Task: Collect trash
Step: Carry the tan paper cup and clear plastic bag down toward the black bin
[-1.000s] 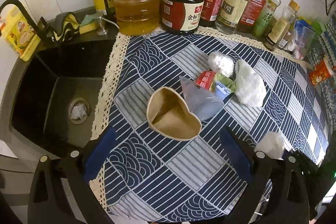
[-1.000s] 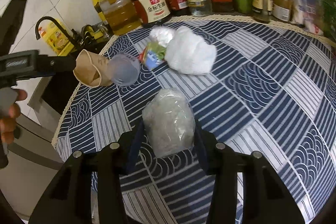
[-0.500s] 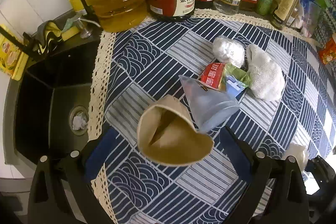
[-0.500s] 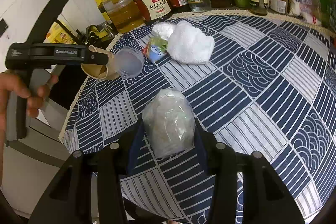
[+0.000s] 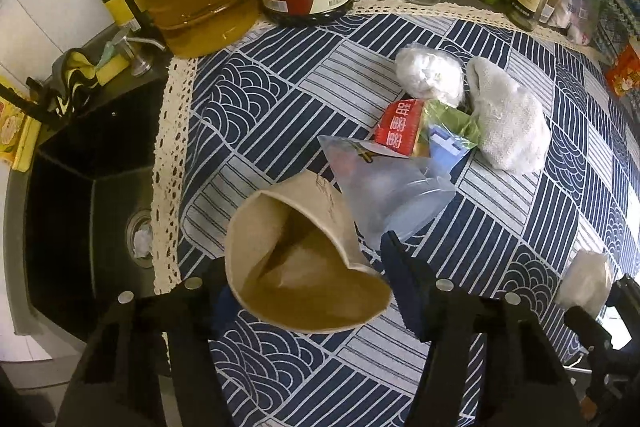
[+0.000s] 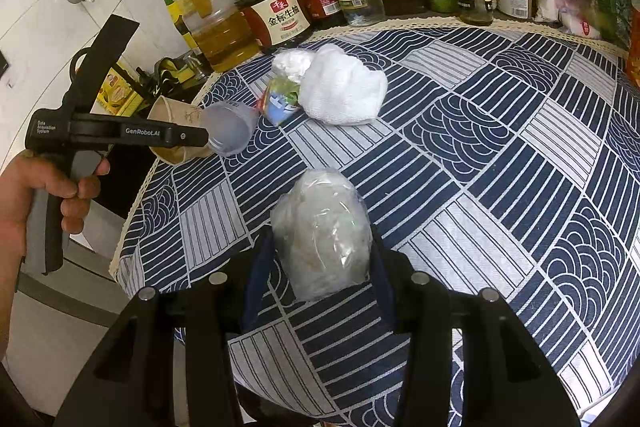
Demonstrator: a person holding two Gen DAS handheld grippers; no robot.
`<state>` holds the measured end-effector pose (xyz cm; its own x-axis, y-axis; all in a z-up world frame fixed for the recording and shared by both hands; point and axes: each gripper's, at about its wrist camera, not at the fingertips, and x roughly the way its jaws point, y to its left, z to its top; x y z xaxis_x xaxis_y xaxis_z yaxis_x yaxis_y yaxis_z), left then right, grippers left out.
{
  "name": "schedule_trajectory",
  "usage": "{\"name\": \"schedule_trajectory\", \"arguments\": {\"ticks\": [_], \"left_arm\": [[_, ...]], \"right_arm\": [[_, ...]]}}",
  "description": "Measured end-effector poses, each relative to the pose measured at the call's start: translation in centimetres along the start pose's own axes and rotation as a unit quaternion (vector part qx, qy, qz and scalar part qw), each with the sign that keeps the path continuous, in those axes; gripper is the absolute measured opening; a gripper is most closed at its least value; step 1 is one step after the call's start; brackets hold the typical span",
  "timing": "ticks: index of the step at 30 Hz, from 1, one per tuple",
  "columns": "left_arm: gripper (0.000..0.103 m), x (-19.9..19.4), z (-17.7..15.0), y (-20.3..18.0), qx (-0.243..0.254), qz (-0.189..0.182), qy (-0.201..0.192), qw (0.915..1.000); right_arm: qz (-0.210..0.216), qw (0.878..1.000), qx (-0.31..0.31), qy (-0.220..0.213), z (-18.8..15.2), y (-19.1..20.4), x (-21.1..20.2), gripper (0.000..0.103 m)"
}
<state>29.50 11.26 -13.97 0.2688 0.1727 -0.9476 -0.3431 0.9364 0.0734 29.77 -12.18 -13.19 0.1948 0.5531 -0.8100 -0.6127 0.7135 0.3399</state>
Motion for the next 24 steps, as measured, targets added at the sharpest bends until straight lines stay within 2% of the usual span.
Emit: {"name": "schedule_trajectory", "arguments": {"ticks": [4,13,24], "left_arm": [[0.058,-0.4,-0.4,0.1,0.001,-0.004,-0.002,1.0000],[0.058,-2.4,-1.9,0.5,-0.007,-0.012,-0.018,0.9997],[0.058,-5.4,-5.3,0.3,-0.016,-0.039,-0.045,0.9981]], "right_arm": [[-0.002,1.000,-0.001,-0.003,-0.1,0.1,-0.3,0.046],[-0.010,1.000,-0.009,-0.014,-0.5,1.0,-1.6,0.046],[-0.017,0.999,-0.030,-0.025,-1.9,3.6,-3.7,0.046]]}}
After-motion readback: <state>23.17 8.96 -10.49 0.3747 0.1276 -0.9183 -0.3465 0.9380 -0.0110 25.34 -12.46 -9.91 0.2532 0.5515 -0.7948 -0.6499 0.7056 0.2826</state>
